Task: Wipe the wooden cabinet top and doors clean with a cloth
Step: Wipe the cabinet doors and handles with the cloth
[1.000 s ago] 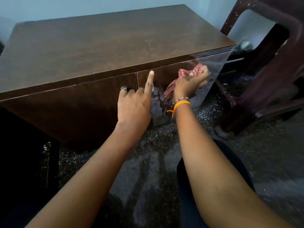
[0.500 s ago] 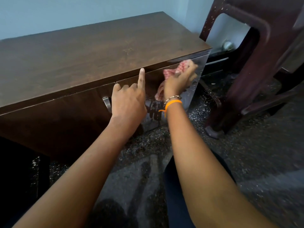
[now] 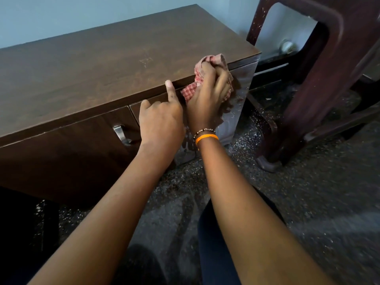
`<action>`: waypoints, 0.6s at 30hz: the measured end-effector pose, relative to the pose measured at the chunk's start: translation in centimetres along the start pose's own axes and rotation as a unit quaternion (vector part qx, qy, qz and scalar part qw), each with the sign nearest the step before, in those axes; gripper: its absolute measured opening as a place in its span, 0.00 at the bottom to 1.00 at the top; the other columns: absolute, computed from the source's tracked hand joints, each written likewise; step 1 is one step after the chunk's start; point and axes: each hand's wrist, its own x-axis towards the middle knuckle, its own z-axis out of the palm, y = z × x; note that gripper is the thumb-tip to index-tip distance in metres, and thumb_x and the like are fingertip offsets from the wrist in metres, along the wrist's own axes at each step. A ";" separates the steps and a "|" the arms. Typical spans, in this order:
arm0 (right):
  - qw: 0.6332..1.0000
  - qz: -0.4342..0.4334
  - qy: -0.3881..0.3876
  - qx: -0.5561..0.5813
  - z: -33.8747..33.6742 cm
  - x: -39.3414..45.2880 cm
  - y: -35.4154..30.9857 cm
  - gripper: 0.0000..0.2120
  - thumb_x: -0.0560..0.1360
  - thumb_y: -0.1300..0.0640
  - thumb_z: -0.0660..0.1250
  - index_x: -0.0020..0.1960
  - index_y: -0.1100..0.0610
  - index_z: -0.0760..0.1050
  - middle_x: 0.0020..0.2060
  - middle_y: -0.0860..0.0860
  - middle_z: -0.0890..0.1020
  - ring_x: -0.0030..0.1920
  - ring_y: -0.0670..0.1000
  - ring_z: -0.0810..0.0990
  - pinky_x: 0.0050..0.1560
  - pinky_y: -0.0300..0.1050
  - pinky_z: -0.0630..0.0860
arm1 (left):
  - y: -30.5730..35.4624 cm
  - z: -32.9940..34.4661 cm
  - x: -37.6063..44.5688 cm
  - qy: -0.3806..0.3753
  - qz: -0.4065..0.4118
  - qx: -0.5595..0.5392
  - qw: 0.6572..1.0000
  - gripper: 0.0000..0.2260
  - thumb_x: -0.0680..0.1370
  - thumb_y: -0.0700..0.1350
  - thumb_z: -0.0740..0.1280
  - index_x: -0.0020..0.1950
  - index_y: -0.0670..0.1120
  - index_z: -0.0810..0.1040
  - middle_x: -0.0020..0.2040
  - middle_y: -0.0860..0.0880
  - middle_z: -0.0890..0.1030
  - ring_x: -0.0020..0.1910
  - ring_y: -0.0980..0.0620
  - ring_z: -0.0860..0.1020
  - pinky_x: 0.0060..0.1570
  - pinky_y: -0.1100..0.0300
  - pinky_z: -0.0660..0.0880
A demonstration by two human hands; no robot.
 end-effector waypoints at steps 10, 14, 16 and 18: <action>0.883 0.380 0.209 0.182 0.1 2.3 5.9 0.14 0.74 0.76 0.55 0.55 0.68 0.73 0.56 0.62 0.74 0.38 0.40 0.78 0.36 0.29 0.74 | -0.6 -1.7 0.6 -0.012 -0.028 -0.004 1.000 0.25 0.78 0.43 0.58 0.74 0.43 0.59 0.40 0.42 0.79 0.42 0.39 0.77 0.54 0.49 0.67; 0.875 0.419 0.185 0.159 1.7 -0.1 3.7 0.15 0.73 0.72 0.56 0.54 0.61 0.75 0.53 0.54 0.73 0.45 0.50 0.78 0.47 0.52 0.78 | -0.9 -2.0 0.7 -0.012 -0.024 -0.005 1.000 0.24 0.78 0.43 0.58 0.74 0.44 0.60 0.47 0.39 0.81 0.47 0.36 0.77 0.53 0.49 0.68; 0.936 0.310 0.142 0.086 1.9 -0.8 2.1 0.14 0.71 0.68 0.57 0.53 0.60 0.74 0.53 0.57 0.72 0.53 0.59 0.75 0.53 0.58 0.75 | -0.7 -1.9 0.9 -0.018 -0.030 -0.011 0.999 0.24 0.79 0.43 0.58 0.74 0.43 0.60 0.48 0.39 0.80 0.48 0.36 0.77 0.54 0.48 0.68; 0.973 0.203 0.090 0.068 1.5 -0.9 2.0 0.14 0.68 0.68 0.58 0.52 0.61 0.74 0.53 0.58 0.72 0.56 0.60 0.73 0.55 0.61 0.73 | -0.2 -1.8 1.0 -0.013 -0.038 -0.025 0.999 0.24 0.79 0.46 0.58 0.74 0.42 0.59 0.49 0.39 0.80 0.50 0.36 0.77 0.55 0.48 0.67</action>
